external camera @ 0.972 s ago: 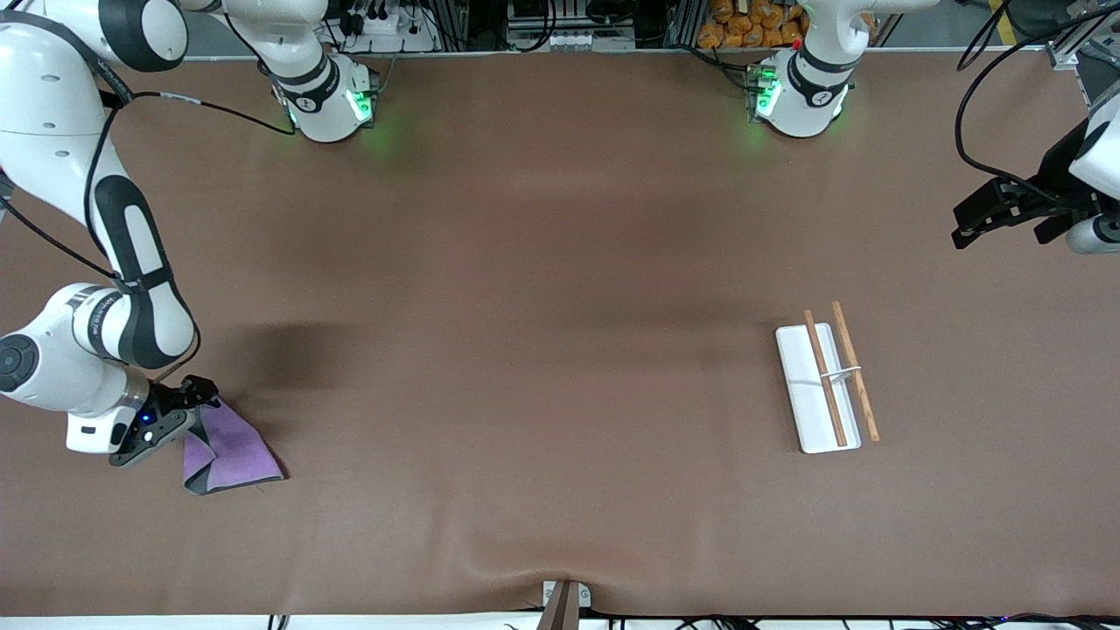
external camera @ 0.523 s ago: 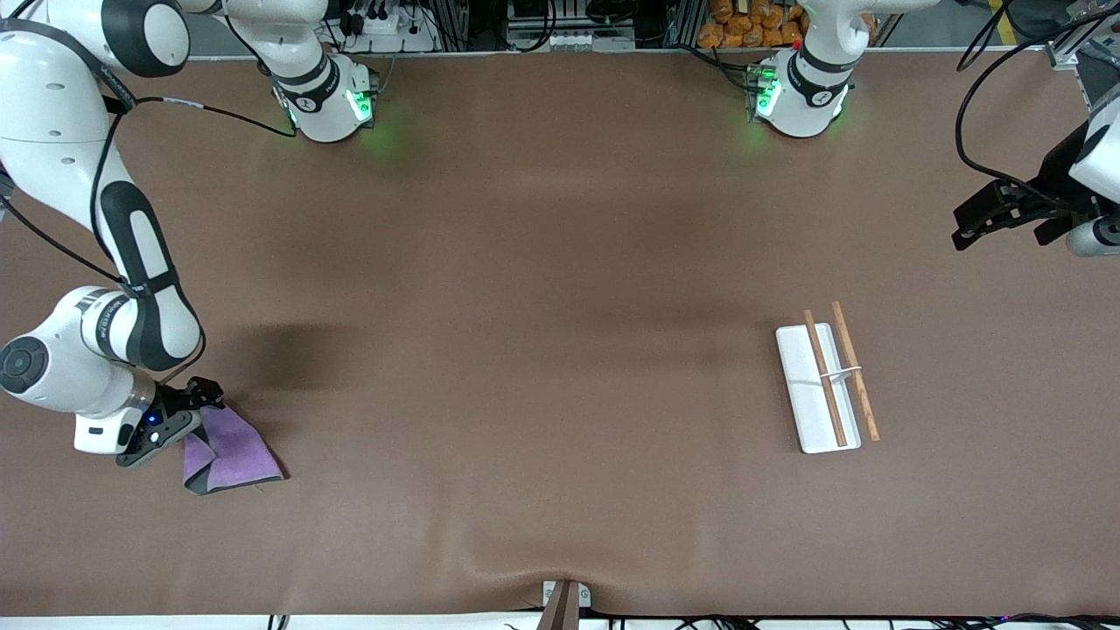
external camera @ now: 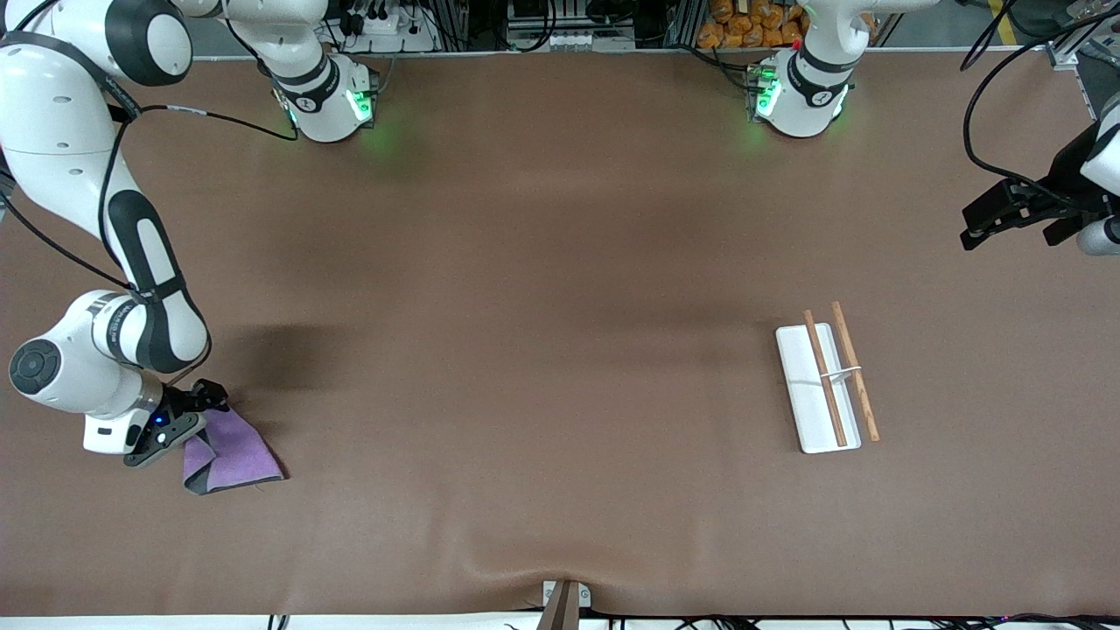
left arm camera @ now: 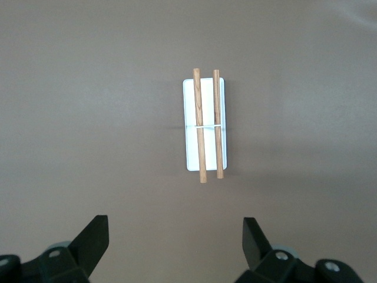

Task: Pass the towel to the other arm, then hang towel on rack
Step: 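Close the right gripper on the purple towel's corner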

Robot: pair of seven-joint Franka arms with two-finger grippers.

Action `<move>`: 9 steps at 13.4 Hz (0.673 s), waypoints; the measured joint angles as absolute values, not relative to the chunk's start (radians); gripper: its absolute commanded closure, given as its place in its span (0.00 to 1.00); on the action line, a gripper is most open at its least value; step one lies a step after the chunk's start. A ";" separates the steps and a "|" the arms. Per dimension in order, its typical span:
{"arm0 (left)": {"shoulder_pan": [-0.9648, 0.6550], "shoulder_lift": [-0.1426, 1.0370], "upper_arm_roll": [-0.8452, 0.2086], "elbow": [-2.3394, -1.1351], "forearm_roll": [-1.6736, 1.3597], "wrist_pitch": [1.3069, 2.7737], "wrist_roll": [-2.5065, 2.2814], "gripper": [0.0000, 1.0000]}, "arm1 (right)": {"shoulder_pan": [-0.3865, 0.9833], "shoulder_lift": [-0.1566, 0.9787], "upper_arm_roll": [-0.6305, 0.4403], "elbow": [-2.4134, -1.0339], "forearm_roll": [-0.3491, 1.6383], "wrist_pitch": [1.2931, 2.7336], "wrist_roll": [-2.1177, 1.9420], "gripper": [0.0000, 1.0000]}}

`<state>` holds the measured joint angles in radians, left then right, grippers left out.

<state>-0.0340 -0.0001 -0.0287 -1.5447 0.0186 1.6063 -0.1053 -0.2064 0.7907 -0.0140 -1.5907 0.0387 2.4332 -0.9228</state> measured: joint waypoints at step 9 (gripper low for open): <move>-0.032 0.000 -0.029 -1.545 0.019 1.606 -0.105 0.00 | -0.206 0.790 -0.012 -1.577 0.039 2.437 -0.923 1.00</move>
<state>-0.0319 -0.0001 -0.0287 -1.5447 0.0186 1.6063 -0.1048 -0.2064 0.7898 -0.0124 -1.5766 0.0391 2.4368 -0.9231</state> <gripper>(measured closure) 0.000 0.938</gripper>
